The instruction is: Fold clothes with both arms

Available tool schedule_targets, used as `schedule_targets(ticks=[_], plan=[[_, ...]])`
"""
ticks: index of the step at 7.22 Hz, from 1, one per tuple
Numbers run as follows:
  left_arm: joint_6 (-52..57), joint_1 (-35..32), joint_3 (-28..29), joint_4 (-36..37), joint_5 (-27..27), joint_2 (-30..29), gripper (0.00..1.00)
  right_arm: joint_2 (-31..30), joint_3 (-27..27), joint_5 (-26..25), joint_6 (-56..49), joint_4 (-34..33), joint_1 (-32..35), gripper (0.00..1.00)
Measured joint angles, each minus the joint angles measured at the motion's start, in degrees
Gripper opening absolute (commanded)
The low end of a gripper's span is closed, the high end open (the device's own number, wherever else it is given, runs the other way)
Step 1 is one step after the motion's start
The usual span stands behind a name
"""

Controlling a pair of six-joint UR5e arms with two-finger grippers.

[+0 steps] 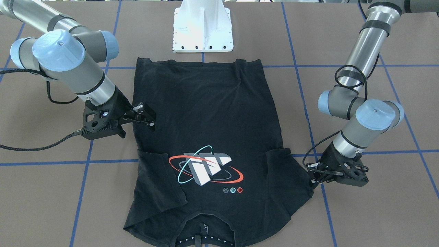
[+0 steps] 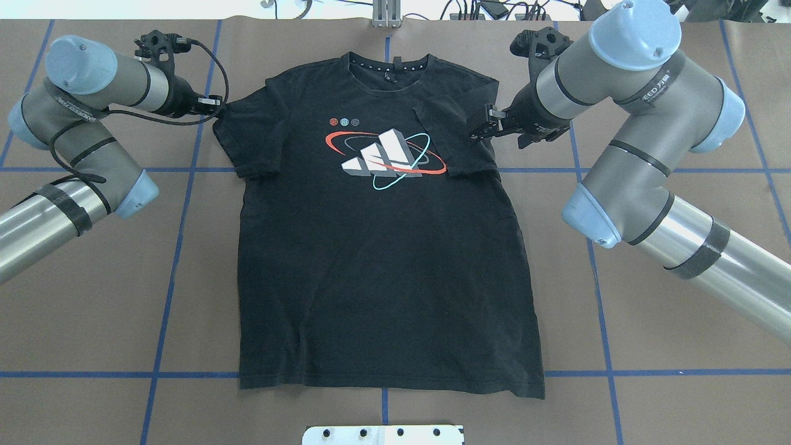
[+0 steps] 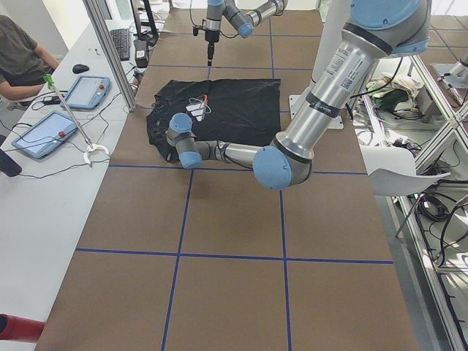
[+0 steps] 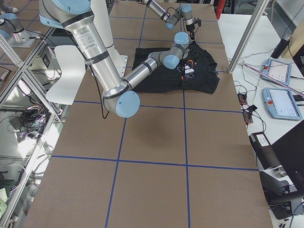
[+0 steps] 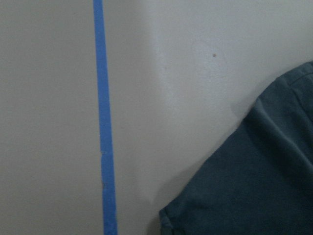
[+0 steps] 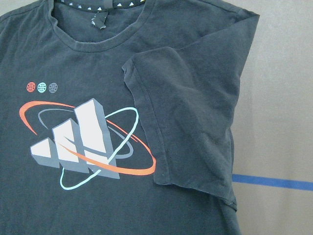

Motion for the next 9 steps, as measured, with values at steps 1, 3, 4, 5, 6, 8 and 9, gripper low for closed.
schedule_targets(ticks=[1,3,4,5,6,8,9], plan=[[-3.75,0.06,-1.8,0.8,-1.14,-0.59,0.0,-0.03,-0.02,0.0,-0.04,0.0,0.01,1.0],[-14.8,0.99,-2.81,2.1,-1.67,-4.84,0.0,-0.32,0.07,0.06,-0.07,0.07,0.01,1.0],[-20.25,2.34,-0.8,2.13,-1.0,-8.64,0.0,-0.43,0.12,0.08,-0.07,0.11,0.03,1.0],[-24.2,3.77,2.75,1.57,0.76,-12.91,0.0,-0.5,0.12,0.13,-0.09,0.12,0.12,1.0],[-26.53,5.03,6.5,-0.5,2.66,-16.12,0.0,-0.62,0.06,0.32,-0.12,0.12,0.25,1.0],[-29.63,8.3,13.4,-6.28,7.27,-20.54,0.23,-0.81,-0.2,0.65,-0.23,0.16,0.64,1.0],[-30.15,9.21,14.71,-7.61,8.47,-21.26,0.99,-0.87,-0.36,0.69,-0.31,0.15,0.83,1.0]])
